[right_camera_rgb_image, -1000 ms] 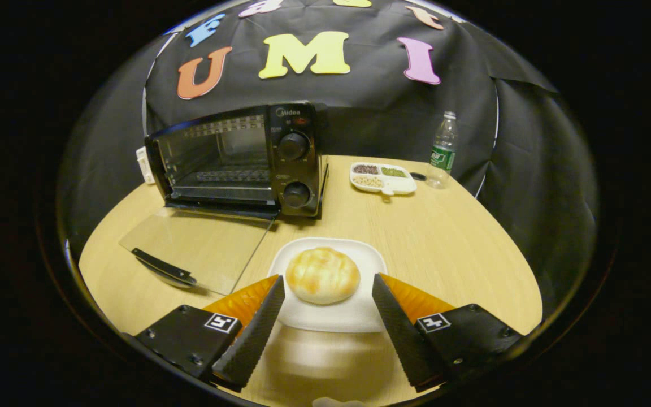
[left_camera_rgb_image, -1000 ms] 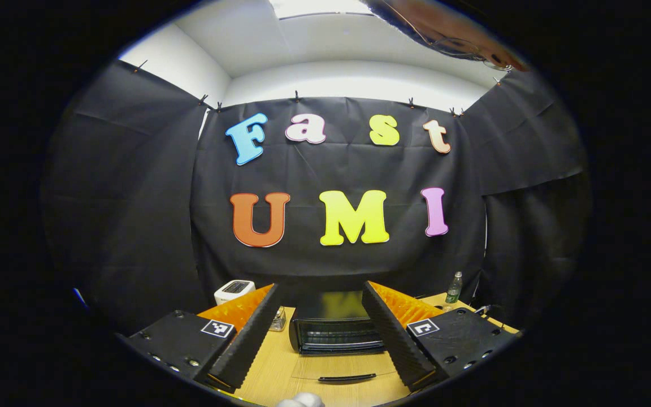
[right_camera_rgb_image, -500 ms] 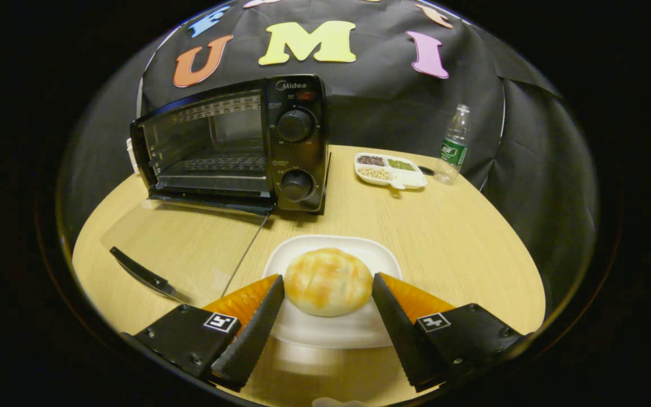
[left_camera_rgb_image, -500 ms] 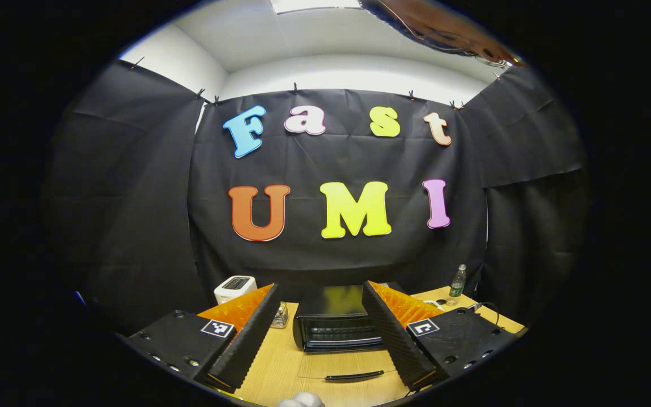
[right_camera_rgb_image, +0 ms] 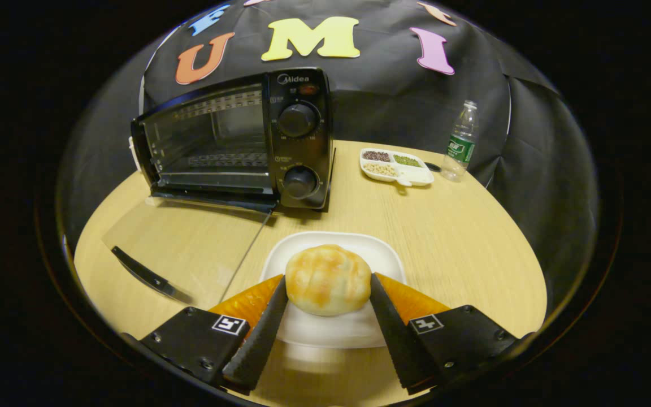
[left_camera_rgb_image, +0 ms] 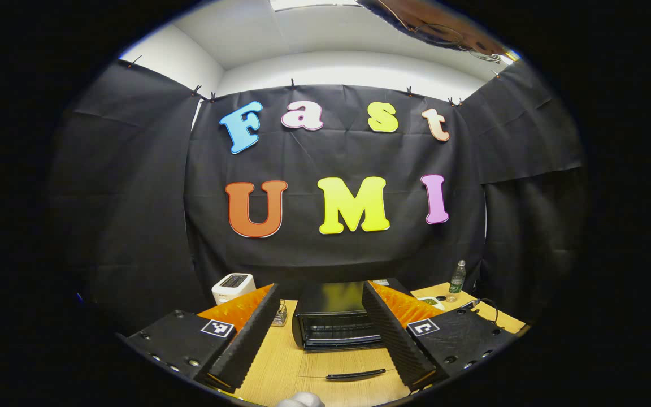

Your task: Open the electric oven with the left hand, put the food in, and close the electric oven.

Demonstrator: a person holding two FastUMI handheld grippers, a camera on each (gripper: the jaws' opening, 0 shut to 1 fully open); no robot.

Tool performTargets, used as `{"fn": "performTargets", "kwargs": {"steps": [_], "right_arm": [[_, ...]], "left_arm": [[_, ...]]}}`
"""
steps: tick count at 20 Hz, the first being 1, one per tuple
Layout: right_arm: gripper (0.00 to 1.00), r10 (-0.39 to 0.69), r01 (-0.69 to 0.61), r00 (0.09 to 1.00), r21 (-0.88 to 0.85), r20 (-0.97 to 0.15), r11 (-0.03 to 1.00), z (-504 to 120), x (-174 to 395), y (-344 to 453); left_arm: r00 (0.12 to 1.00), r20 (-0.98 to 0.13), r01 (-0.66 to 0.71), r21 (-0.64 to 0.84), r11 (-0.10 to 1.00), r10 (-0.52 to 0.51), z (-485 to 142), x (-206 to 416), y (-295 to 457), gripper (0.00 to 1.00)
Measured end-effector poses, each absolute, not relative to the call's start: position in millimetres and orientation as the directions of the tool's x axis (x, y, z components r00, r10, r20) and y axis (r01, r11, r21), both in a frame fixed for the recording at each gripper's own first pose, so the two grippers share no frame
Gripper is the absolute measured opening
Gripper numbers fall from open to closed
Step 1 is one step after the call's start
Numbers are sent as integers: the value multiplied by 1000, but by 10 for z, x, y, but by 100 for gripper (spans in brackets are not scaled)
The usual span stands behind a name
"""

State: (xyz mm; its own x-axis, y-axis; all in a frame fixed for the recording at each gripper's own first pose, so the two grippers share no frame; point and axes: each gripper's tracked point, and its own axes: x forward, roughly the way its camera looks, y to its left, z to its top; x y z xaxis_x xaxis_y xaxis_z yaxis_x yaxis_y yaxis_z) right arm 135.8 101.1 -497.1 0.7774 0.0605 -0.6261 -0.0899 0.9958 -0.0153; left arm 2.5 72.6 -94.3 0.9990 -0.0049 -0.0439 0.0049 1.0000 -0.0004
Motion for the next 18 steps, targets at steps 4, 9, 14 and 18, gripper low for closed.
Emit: {"fn": "performTargets", "kwargs": {"steps": [4, 9, 14, 18], "right_arm": [[89, 128, -111, 811, 65, -571, 992, -4485, 1333, 1203], [88, 253, -93, 830, 323, -497, 942, -3999, 1409, 1743], [86, 344, -52, 820, 539, -457, 840, -4078, 1661, 2391], [88, 399, 18, 806, 692, -437, 722, -4285, 1813, 2872]], "left_arm": [[999, -49, 9, -5, 1000, -9, -970, 5, 761, 95], [998, -61, -3, -14, 1000, 2, -1005, -28, 879, 95], [997, -75, -7, -10, 1000, 7, -1045, -34, 978, 95], [996, -90, -10, 13, 1000, 11, -1084, -47, 1068, 96]]}}
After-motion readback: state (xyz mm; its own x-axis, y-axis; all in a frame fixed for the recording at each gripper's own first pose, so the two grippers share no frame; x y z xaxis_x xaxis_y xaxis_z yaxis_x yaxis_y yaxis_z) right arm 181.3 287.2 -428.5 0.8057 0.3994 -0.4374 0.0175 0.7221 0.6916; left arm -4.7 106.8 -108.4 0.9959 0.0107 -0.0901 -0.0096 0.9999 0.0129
